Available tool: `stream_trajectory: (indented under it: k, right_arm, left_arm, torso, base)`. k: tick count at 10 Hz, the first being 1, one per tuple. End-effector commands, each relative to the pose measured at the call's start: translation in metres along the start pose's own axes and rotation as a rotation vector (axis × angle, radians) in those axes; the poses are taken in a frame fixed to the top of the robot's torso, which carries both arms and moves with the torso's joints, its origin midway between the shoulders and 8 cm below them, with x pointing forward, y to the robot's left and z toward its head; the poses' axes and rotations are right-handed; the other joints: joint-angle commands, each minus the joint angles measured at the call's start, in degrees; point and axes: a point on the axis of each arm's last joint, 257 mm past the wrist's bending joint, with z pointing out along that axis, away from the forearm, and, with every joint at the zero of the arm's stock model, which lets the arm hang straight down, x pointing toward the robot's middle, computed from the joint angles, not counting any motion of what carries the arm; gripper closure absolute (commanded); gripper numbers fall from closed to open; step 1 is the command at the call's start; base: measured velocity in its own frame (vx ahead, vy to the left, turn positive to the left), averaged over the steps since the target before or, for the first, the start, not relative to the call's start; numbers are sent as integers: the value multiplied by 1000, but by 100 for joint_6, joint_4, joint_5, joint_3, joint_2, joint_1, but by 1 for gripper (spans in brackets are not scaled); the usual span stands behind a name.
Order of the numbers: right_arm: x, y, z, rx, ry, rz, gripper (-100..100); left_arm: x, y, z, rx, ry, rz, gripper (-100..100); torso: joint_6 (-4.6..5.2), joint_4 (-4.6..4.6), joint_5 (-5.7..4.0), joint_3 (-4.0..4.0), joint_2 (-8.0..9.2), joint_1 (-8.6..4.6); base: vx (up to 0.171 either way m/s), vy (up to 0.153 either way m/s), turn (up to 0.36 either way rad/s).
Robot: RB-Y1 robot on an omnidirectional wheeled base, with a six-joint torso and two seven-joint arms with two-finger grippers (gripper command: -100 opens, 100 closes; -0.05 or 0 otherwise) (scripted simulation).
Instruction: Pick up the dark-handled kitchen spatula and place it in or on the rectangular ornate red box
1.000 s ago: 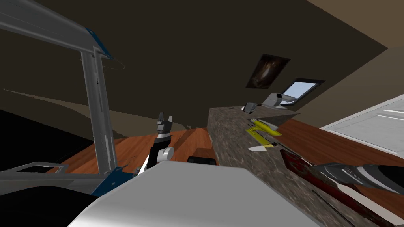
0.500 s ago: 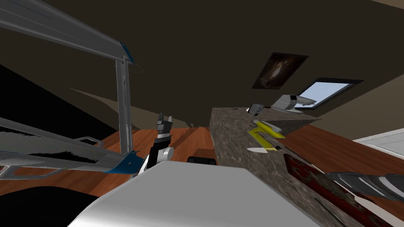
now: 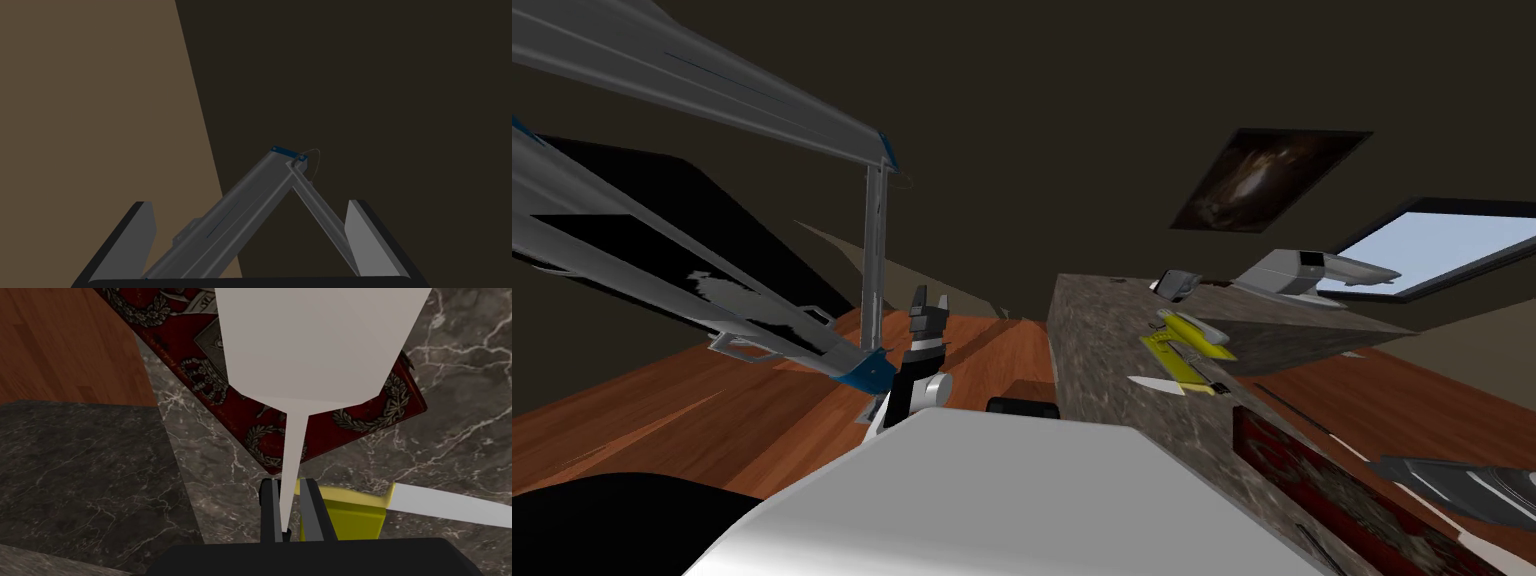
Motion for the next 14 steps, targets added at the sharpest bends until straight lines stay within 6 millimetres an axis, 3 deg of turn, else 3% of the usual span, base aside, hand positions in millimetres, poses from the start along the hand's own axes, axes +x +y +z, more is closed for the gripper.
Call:
stream_trajectory:
  k: [1,3,4,8,9,10,11,13,14]
  right_arm:
    - [7,3,0,-10,20,2,100]
    - [6,2,0,-7,18,3,100]
    - [7,2,0,-8,19,3,-100]
    - [7,2,0,-8,19,3,-100]
    - [7,2,0,-8,19,3,0]
    - [-1,1,-5,-7,16,-2,-100]
    - [-18,0,-16,-6,11,-13,-100]
    - [-26,-1,-21,-6,9,-19,-100]
    - [-43,-1,-31,-6,4,-30,-100]
  left_arm:
    - [0,0,0,0,0,0,0]
    - [0,0,0,0,0,0,0]
    - [0,0,0,0,0,0,0]
    - [0,0,0,0,0,0,0]
    - [0,0,0,0,0,0,0]
    - [0,0,0,0,0,0,0]
    - [0,0,0,0,0,0,0]
    - [0,0,0,0,0,0,0]
    - [0,0,0,0,0,0,0]
  torso:
    - [0,0,0,0,0,0]
    - [4,-7,6,-16,-28,42]
    - [1,-9,12,-21,-37,61]
    - [0,-10,17,-25,-43,77]
    - [0,-10,17,-25,-43,77]
    - [0,-10,17,-25,-43,77]
    - [-1,-10,18,-24,-40,79]
    - [0,-7,20,-17,-28,82]
    - [0,-7,17,-17,-30,81]
  base:
    - [-52,-122,67]
    - [-4,-34,14]
    - [-2,-6,0]
    - [0,0,0]
    - [0,0,0]
    - [-14,2,-55]
    - [-37,1,-86]
    - [-41,3,-45]
    - [-34,9,-72]
